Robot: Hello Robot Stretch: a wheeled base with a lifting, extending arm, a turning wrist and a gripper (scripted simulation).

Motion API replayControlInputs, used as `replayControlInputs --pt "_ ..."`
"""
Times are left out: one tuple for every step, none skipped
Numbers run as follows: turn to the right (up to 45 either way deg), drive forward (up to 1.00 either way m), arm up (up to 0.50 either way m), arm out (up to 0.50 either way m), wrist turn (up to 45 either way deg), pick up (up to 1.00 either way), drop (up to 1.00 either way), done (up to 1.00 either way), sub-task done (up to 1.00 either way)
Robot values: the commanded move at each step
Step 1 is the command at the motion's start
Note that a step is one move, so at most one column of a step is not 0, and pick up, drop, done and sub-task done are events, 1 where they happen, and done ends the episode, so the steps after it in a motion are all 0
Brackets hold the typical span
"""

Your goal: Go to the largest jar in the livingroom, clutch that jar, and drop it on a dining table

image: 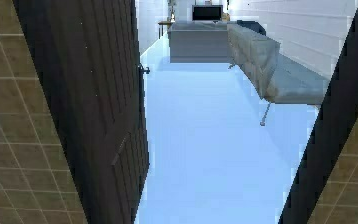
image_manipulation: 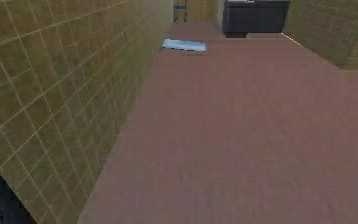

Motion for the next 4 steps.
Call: replayControlInputs --pt "0.0 0.45 0.00 0.00 0.0 0.00 0.00 0.00 0.00" --pt "33.0 0.00 0.00 0.00 0.0 0.00 0.00 0.00 0.00" --pt "0.0 0.90 0.00 0.00 0.0 0.00 0.00 0.00 0.00" --pt "9.0 0.00 0.00 0.00 0.0 0.00 0.00 0.00 0.00"
